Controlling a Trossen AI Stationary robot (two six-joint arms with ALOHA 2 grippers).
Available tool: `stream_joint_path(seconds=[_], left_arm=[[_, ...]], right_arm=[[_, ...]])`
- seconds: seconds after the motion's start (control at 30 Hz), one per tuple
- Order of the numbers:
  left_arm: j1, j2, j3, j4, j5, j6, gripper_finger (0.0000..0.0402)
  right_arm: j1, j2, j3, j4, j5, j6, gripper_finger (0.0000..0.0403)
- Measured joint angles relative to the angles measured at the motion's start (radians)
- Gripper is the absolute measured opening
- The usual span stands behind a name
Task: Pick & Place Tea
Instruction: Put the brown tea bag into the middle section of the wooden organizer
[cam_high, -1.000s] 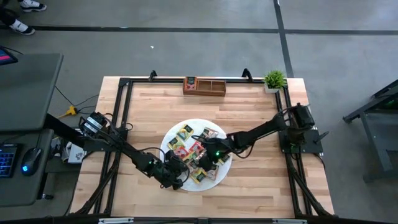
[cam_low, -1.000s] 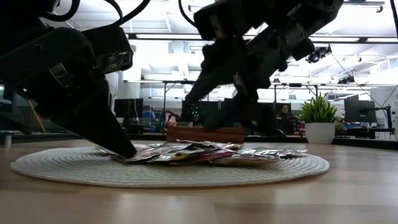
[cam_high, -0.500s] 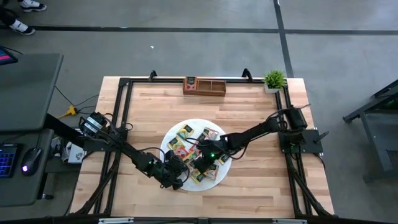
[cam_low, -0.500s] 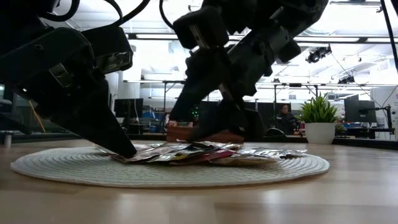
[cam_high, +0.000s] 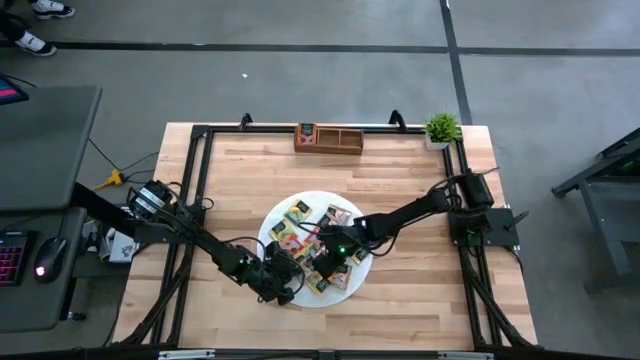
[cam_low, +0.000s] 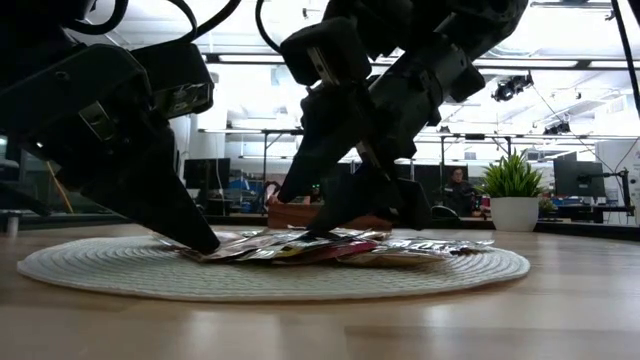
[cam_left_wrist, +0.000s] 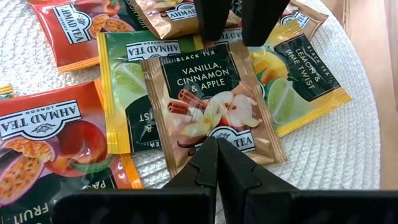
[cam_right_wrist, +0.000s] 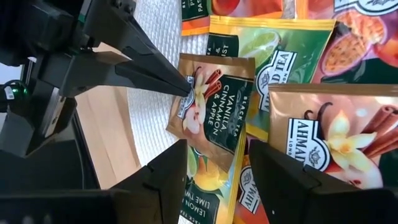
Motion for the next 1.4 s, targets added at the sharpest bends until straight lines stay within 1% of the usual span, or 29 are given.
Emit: stream_joint_path(seconds=[0.4, 0.67, 0.93, 1.2, 1.4], left_arm=[[0.0, 0.0, 0.0, 0.002, -0.005, 0.0, 0.0], [0.0, 0.0, 0.0, 0.009, -0.017, 0.016, 0.0], [0.001, 0.0, 0.0, 0.01, -0.01, 0.023, 0.0], [0.002, 0.0, 0.0, 0.011, -0.008, 0.023, 0.0], [0.002, 0.0, 0.0, 0.011, -0.006, 0.023, 0.0]], right_arm=[[0.0, 0.005, -0.001, 0.012, 0.03, 0.002, 0.0169], [0.012, 0.076, 0.0, 0.122, -0.014, 0.061, 0.0169], [-0.006, 0.065, 0.0, 0.127, -0.016, 0.061, 0.0169], [-0.04, 0.062, -0.001, 0.16, -0.049, 0.062, 0.0169], [-0.042, 0.053, -0.002, 0.171, -0.053, 0.062, 0.0165]])
